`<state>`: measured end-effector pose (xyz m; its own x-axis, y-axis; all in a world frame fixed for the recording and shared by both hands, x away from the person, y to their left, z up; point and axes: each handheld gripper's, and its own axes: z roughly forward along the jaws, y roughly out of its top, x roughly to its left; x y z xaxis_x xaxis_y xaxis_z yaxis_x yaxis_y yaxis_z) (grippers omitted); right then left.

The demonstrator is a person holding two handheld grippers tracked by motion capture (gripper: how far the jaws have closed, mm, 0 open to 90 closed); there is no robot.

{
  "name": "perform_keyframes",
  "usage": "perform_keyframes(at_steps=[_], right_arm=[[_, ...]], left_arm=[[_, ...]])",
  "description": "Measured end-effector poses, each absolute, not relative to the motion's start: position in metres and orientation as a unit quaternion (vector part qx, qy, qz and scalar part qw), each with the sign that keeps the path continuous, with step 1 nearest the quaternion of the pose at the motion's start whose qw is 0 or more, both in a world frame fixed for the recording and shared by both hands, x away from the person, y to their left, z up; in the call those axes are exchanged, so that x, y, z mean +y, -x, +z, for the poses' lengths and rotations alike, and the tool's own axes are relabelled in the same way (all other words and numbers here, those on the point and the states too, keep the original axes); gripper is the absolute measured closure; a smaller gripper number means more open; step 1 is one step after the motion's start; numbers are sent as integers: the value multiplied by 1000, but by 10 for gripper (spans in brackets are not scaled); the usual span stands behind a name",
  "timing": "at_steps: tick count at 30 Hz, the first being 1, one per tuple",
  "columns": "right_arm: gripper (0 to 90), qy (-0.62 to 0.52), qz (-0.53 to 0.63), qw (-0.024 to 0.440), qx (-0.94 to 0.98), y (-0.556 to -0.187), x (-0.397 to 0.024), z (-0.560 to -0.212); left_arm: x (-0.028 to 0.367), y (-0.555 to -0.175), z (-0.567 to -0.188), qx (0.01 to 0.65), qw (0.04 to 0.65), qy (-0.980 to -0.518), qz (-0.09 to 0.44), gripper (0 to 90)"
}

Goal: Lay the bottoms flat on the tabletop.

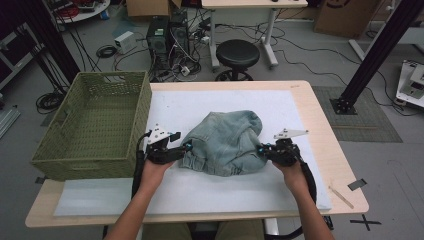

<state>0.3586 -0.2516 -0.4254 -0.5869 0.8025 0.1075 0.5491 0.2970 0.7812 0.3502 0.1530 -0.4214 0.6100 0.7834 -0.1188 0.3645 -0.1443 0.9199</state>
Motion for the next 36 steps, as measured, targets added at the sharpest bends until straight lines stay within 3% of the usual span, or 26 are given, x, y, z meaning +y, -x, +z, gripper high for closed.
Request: perform_keyframes(at_steps=[4, 5, 7, 10, 13, 20, 24, 30, 33, 36], right_arm=[[830, -485, 407, 242, 736, -357, -267, -411], [788, -495, 400, 254, 729, -358, -269, -410], [620, -499, 402, 246, 727, -359, -272, -408], [520, -454, 429, 260, 736, -349, -267, -401], [463, -384, 452, 252, 765, -338, -256, -395], [400, -251, 468, 162, 832, -315, -227, -402], [313, -221, 436, 146, 860, -314, -208, -415], [330, -226, 390, 173, 876, -324, -188, -431], [494, -224, 363, 177, 887, -331, -183, -433], [734, -233, 354, 182, 887, -334, -181, -427]], left_arm=[[155, -350, -421, 394, 522, -730, 200, 429], [155, -350, -421, 394, 521, -731, 199, 429], [155, -350, -422, 393, 521, -731, 198, 429], [155, -351, -423, 392, 521, -732, 197, 429], [155, -351, -423, 391, 521, -733, 196, 429], [154, -350, -423, 387, 521, -735, 196, 429], [153, -350, -423, 384, 520, -737, 198, 429], [155, -351, -423, 380, 522, -738, 200, 429], [155, -351, -423, 380, 520, -738, 200, 429], [156, -351, -424, 380, 521, -738, 199, 429]])
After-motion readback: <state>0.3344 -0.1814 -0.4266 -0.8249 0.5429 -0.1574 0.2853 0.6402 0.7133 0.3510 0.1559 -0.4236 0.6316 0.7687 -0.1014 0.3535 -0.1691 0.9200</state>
